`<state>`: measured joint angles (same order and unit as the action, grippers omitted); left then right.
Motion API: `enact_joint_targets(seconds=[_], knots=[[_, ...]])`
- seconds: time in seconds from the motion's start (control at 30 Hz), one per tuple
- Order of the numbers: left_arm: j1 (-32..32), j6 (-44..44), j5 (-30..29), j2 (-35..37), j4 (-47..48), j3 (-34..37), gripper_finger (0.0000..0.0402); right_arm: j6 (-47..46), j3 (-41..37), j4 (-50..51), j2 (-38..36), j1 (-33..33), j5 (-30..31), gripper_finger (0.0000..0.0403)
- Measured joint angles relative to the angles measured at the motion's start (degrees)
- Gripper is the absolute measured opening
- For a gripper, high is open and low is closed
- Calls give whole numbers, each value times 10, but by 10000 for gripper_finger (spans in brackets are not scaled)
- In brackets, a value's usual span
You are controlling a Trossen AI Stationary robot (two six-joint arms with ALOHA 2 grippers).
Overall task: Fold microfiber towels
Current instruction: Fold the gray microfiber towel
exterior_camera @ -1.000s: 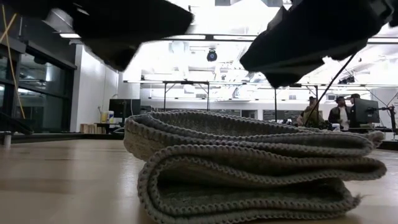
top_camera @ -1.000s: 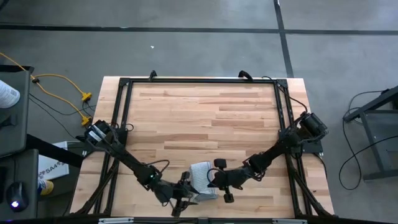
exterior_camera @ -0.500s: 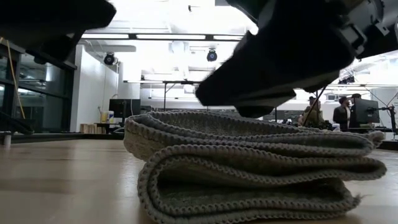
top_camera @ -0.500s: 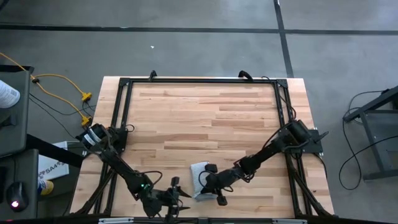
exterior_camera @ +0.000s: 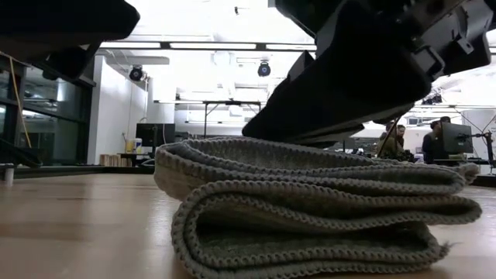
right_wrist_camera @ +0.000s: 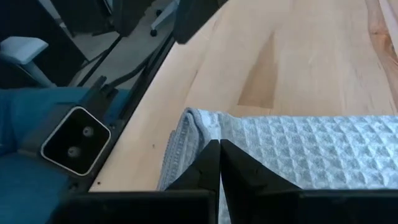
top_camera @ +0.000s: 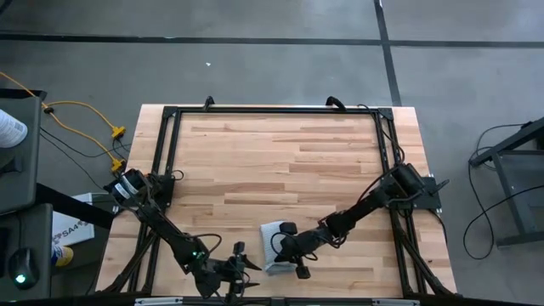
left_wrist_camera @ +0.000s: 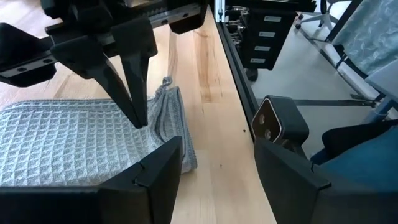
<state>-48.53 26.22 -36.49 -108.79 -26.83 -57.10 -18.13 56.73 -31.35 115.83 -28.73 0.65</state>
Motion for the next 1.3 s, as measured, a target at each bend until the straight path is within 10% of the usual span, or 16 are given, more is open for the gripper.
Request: enact_joint_targets(seconds=[1.3], knots=[[0, 11, 14, 0, 4, 0, 200, -15, 0, -14, -21, 5, -110, 3]])
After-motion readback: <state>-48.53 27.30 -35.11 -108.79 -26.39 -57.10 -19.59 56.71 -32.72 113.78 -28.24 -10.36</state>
